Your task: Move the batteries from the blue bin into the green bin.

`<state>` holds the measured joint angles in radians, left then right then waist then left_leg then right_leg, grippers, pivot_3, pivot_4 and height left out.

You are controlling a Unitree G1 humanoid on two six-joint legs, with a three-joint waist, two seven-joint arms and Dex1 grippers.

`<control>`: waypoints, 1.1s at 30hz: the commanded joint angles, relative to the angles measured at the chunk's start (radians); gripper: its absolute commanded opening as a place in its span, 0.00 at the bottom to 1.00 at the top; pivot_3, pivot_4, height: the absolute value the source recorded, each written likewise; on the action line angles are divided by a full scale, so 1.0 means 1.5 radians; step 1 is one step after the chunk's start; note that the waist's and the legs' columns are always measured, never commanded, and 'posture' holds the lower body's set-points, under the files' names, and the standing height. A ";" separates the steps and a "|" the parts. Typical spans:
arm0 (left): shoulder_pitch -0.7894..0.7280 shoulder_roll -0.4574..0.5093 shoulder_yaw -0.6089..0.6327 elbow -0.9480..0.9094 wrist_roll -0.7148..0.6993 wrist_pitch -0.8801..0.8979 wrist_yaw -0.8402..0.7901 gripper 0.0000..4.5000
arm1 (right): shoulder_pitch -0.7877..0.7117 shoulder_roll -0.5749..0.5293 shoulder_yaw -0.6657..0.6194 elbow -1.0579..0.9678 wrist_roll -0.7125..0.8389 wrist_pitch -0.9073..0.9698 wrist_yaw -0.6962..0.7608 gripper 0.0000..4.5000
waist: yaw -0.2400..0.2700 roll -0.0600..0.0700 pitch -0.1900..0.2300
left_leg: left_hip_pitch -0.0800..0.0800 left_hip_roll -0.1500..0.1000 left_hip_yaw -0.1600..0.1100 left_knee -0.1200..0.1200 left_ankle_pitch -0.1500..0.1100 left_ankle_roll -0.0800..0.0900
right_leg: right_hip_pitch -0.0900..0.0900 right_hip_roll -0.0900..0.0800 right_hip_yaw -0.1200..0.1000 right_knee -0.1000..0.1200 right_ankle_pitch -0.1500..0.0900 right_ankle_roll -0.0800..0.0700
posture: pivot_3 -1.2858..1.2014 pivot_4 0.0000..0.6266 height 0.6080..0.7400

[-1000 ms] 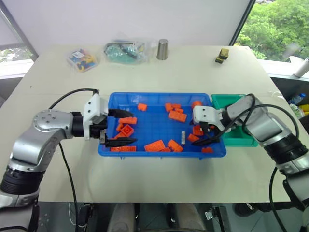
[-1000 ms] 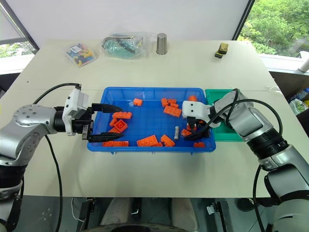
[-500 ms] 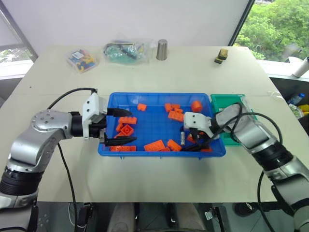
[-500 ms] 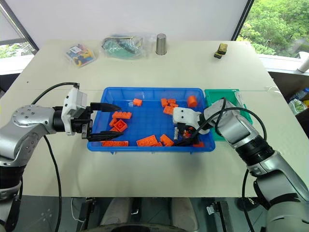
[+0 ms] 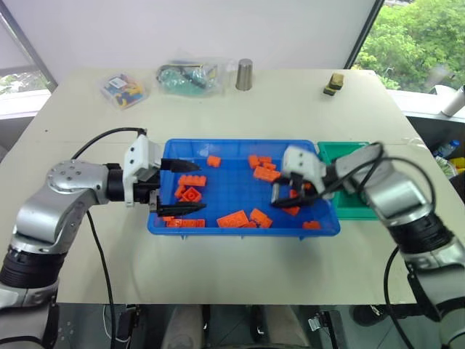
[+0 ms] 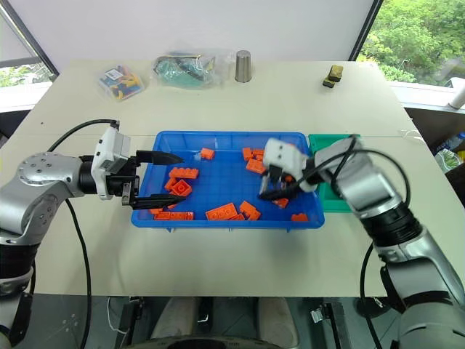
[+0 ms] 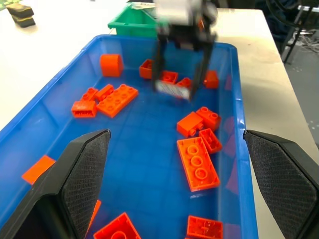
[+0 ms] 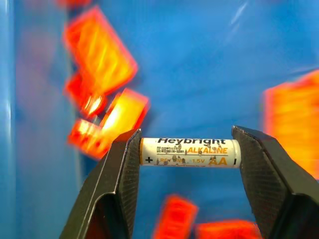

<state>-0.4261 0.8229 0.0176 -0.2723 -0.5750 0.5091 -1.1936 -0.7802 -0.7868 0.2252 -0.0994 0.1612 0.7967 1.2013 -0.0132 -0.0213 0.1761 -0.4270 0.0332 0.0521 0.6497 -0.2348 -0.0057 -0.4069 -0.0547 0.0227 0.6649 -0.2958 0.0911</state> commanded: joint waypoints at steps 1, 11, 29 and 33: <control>-0.003 0.005 0.009 0.002 0.004 -0.015 -0.006 1.00 | -0.038 -0.064 -0.104 0.031 0.018 0.034 -0.030 0.50 | 0.004 0.000 0.000 | 0.000 0.000 0.000 0.000 0.000 0.000 | 0.000 0.000 0.000 0.000 0.000 0.000 | 0.52 0.24 1.00; -0.031 0.032 0.031 0.075 0.018 -0.040 -0.029 1.00 | 0.056 -0.204 -0.149 0.152 -0.010 -0.047 -0.050 0.73 | 0.000 0.000 0.000 | 0.000 -0.001 0.001 0.000 0.000 0.000 | 0.000 -0.001 0.000 -0.001 0.000 0.000 | 0.52 0.24 1.00; -0.128 0.145 0.122 0.256 -0.007 -0.021 -0.104 1.00 | 0.095 -0.354 -0.216 0.417 0.037 -0.340 0.192 0.99 | -0.006 0.001 0.001 | 0.000 0.000 0.002 -0.001 0.000 0.000 | 0.000 0.000 0.000 -0.001 0.000 0.000 | 0.52 0.24 1.00; -0.136 0.181 0.137 0.302 0.009 -0.033 -0.119 1.00 | 0.073 -0.354 -0.220 0.478 0.040 -0.365 0.209 0.99 | -0.007 0.003 0.002 | 0.001 0.000 0.003 -0.001 0.000 0.000 | -0.001 0.000 0.001 0.000 0.000 0.000 | 0.52 0.24 1.00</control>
<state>-0.6106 1.0692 0.1835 0.1698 -0.5694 0.4761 -1.3565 -0.6444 -1.3006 -0.0692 0.6043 0.2102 0.2728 1.4988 -0.0242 -0.0167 0.1786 -0.4258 0.0327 0.0567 0.6486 -0.2350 -0.0056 -0.4083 -0.0542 0.0239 0.6648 -0.2960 0.0911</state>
